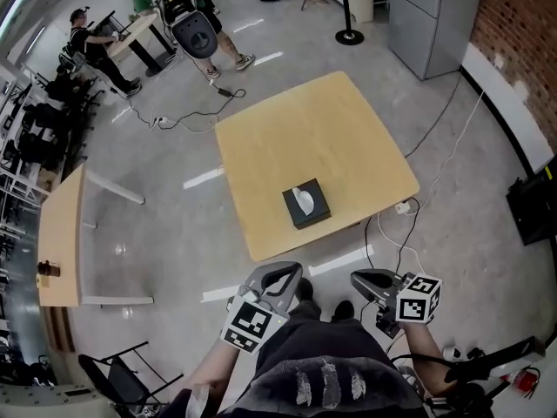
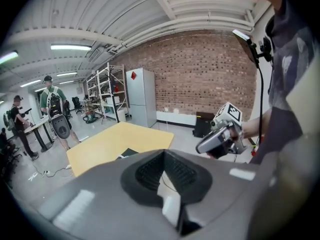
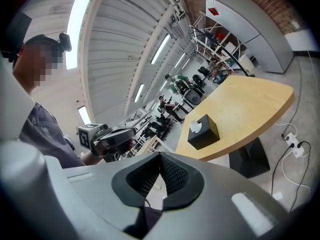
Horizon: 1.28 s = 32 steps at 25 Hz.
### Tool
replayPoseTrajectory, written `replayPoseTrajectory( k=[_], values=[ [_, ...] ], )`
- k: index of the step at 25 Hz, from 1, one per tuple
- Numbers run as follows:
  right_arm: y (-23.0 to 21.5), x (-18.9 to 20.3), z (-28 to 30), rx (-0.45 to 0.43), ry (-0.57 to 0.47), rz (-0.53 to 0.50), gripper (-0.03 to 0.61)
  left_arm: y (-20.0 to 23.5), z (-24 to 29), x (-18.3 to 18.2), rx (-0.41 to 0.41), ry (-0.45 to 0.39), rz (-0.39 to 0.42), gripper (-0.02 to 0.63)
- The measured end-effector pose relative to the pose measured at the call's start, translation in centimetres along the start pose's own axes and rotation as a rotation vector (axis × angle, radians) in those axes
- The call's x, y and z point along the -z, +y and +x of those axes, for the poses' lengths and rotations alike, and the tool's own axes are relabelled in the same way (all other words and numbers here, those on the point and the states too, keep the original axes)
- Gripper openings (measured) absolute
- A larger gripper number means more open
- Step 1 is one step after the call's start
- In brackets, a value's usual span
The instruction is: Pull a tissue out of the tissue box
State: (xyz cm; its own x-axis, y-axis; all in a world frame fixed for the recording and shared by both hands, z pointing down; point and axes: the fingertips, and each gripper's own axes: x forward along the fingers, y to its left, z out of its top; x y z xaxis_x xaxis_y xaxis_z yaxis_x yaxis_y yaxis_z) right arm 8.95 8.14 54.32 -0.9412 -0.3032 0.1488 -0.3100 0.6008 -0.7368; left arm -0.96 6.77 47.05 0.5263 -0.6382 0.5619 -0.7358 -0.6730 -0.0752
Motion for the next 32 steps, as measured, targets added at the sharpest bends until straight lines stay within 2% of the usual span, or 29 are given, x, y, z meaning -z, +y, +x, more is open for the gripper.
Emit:
replayPoseTrajectory(
  k=[5, 13, 16, 21, 26, 32],
  values=[
    [-0.1, -1.5, 0.5, 0.055, -0.001, 0.003, -0.002, 2.1, 0.4, -0.6, 0.004, -0.052, -0.036, 0.002],
    [-0.9, -3.2, 6.2, 0.16, 0.104, -0.039, -0.002, 8.1, 0.6, -0.2, 0.03, -0.125, -0.09, 0.002],
    [-1.2, -3.6, 7.6, 0.22, 0.163, -0.081, -0.002, 10.0, 0.7, 0.0, 0.042, -0.149, -0.102, 0.002],
    [-2.0, -4.0, 10.0, 0.335, 0.219, -0.135, -0.002, 12.9, 0.6, 0.8, 0.091, -0.193, -0.172, 0.002],
    [-3.0, -5.2, 11.1, 0.41, 0.225, -0.162, -0.002, 14.7, 1.8, 1.3, 0.136, -0.192, -0.169, 0.002],
    [-5.4, -6.2, 11.8, 0.436, 0.243, -0.172, -0.002, 15.8, 3.2, 1.9, 0.136, -0.165, -0.207, 0.002]
  ],
)
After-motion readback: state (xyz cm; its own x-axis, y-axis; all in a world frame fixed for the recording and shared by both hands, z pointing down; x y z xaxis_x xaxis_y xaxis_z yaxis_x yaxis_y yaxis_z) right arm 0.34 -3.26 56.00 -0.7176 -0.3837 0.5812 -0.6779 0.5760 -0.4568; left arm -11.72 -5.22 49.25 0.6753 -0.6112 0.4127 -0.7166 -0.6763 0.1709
